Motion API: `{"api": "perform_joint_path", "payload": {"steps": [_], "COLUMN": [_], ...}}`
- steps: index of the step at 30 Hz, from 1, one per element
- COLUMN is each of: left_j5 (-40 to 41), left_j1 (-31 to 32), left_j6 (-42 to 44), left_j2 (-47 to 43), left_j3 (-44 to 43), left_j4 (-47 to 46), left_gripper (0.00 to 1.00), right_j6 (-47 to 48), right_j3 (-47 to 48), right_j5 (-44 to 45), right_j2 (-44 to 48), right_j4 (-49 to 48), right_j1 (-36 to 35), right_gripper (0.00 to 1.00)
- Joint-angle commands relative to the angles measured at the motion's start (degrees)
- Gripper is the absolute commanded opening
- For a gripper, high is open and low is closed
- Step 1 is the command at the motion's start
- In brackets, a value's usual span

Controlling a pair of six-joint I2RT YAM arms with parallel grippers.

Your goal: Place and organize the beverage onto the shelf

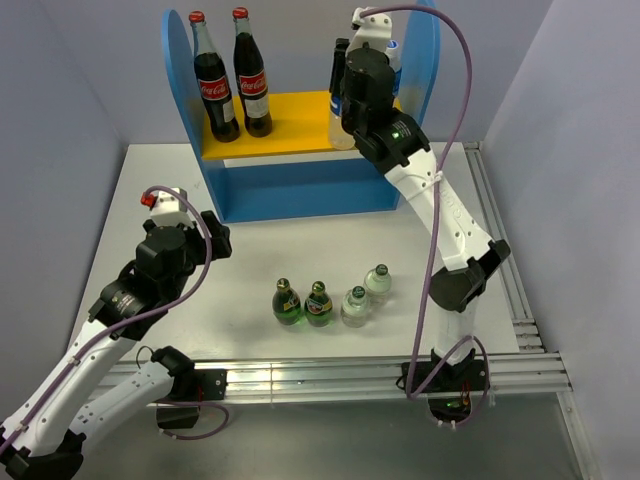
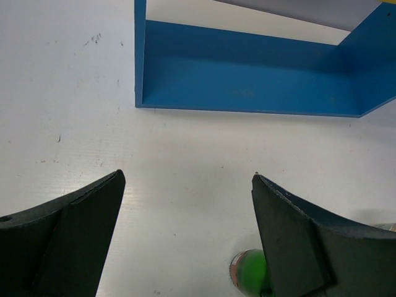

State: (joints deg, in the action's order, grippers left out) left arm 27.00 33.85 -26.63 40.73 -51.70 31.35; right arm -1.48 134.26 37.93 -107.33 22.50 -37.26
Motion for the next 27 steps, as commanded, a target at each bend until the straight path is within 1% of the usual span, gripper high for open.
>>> {"api": "perform_joint_path", "payload": {"steps": [1, 6, 9, 13, 18, 27], "left_j5": [0.0, 0.0, 0.1, 0.2, 0.6, 0.4], "left_j1": [0.3, 0.3, 0.3, 0.2, 0.2, 0.3], "left_j6": [-0.1, -0.2, -0.2, -0.2, -0.3, -0.3], "left_j2": [-0.1, 0.1, 0.3, 0.5, 0.8, 0.9], "left_j3": [-0.3, -0.4, -0.4, -0.5, -0.5, -0.5], "left_j4": [-0.3, -0.2, -0.2, -0.2, -0.1, -0.1], "left_gripper": [0.90, 0.90, 0.90, 0.90, 0.90, 0.90], "right_j6": [-1.2, -0.5, 0.2, -1.0, -1.6, 0.2], "right_j3": [6.4, 6.8, 3.9, 2.9, 3.2, 2.9], "right_j5": [-1.8, -2.6, -3.2, -4.4, -5.3, -5.2], "right_j2": [2.3, 0.4, 0.7, 0.2, -1.8, -4.0], "right_j4": [-9.4, -11.0, -13.7, -14.4, -14.4, -16.0], "right_j1": [2.6, 4.8, 5.7, 6.7, 7.1, 7.1], "right_gripper": [0.00, 0.00, 0.00, 0.00, 0.00, 0.00]}}
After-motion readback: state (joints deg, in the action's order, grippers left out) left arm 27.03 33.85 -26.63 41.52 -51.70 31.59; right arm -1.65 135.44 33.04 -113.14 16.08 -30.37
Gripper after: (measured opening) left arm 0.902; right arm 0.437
